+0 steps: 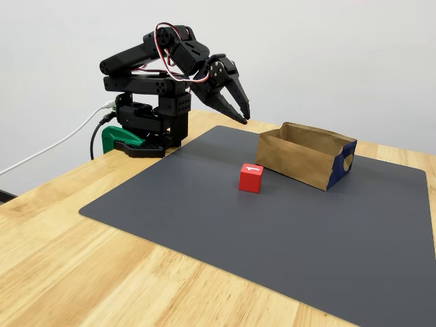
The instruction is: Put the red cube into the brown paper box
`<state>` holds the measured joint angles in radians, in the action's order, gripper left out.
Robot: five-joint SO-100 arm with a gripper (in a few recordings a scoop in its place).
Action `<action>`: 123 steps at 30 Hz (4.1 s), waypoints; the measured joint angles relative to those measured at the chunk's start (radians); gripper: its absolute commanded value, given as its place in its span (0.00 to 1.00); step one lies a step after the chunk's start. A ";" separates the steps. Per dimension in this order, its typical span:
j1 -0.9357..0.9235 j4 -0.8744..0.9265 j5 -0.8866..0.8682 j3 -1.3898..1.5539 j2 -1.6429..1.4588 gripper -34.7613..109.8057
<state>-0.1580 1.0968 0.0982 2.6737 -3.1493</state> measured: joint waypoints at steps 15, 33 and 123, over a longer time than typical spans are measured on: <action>0.000 0.000 0.000 0.000 0.000 0.24; 0.000 0.000 0.000 0.000 0.000 0.24; -0.153 0.176 0.064 -0.499 0.713 0.43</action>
<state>-0.3114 1.2732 0.1626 2.1752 -2.4360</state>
